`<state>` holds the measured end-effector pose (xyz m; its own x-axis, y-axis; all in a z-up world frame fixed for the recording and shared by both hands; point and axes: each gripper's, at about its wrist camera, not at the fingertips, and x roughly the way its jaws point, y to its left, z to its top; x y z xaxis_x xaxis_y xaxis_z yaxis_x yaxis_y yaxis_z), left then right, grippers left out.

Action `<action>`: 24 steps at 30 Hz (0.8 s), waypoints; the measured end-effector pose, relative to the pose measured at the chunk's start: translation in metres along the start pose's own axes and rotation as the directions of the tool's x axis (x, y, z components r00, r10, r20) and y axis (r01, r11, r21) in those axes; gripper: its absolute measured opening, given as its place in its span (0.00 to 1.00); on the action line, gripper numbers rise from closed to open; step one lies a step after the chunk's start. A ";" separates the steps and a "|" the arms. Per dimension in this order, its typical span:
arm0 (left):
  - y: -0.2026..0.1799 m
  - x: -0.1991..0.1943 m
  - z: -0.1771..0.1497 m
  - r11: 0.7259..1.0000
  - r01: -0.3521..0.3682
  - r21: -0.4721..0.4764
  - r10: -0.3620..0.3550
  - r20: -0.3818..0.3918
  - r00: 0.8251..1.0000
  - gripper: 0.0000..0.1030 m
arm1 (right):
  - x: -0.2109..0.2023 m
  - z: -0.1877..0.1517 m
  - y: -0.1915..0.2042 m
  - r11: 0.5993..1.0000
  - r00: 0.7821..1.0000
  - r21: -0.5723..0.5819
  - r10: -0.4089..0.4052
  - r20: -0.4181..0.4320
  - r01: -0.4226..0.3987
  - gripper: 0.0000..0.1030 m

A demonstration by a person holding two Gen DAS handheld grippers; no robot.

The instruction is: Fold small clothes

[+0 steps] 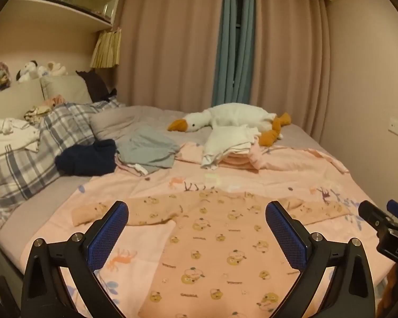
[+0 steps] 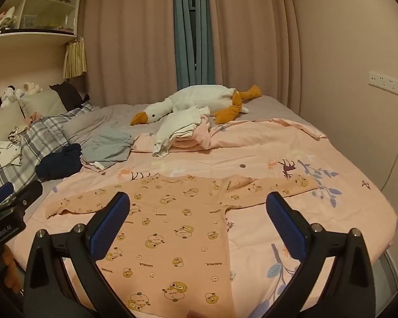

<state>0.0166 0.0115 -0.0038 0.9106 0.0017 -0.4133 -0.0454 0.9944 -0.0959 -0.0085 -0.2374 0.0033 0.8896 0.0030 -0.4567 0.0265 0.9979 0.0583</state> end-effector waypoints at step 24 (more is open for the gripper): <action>0.007 0.005 -0.001 1.000 -0.006 -0.023 0.005 -0.050 0.999 0.99 | 0.009 -0.003 0.002 0.999 0.998 -0.007 -0.048 -0.030 0.048 1.00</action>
<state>0.0201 0.0184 -0.0074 0.8888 0.0018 -0.4582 -0.0609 0.9916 -0.1143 -0.0020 -0.2352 -0.0033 0.8731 -0.0429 -0.4856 0.0657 0.9974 0.0299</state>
